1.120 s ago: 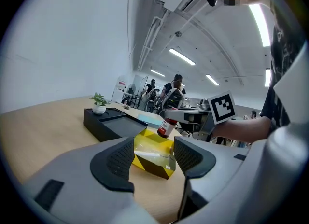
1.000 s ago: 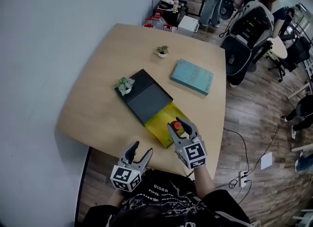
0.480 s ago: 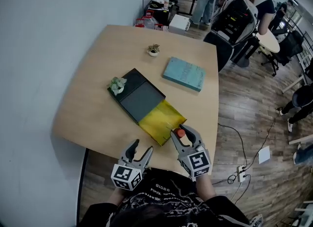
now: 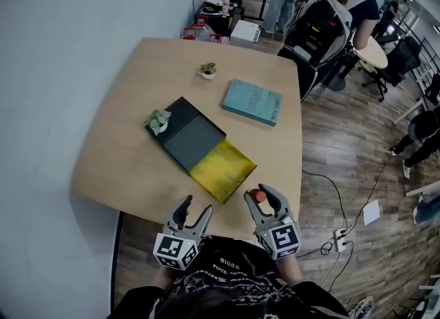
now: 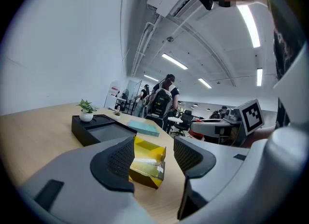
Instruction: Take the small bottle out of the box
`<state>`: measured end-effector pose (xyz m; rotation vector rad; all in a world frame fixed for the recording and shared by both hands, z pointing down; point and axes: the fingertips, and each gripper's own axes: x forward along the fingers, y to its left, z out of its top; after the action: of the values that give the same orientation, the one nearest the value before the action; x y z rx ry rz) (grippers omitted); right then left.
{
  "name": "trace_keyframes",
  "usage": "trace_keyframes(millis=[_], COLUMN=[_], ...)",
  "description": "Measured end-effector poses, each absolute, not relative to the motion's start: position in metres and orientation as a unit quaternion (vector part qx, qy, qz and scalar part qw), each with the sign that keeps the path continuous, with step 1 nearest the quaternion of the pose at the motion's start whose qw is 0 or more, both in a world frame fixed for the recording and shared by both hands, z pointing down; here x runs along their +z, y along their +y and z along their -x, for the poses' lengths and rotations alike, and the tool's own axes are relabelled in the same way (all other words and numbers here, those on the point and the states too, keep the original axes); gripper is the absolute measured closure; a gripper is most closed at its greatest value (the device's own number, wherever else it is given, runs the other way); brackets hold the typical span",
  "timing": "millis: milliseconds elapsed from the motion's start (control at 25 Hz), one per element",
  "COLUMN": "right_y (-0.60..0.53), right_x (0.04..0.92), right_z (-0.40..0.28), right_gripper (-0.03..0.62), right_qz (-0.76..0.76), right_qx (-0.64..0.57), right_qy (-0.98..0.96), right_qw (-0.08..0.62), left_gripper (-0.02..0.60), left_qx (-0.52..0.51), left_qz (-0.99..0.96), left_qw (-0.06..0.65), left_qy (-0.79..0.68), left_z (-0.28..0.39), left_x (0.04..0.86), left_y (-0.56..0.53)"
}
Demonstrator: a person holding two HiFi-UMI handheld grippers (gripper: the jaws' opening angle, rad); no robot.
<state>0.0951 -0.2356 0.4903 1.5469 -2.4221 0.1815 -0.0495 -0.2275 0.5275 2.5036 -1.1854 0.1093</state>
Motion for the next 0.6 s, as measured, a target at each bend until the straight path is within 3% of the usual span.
trace_keyframes(millis=[600], right_y=[-0.231], right_x=[0.495], right_z=[-0.115], right_gripper=[0.439], right_qz=[-0.552], right_qx=[0.064], right_qy=[-0.821], right_qw=[0.13], left_gripper=[0.324], left_qx=[0.041], left_qz=[-0.894], left_qw=[0.166], left_qy=[-0.413], left_z=[0.034], left_x=[0.521], left_y=[-0.233])
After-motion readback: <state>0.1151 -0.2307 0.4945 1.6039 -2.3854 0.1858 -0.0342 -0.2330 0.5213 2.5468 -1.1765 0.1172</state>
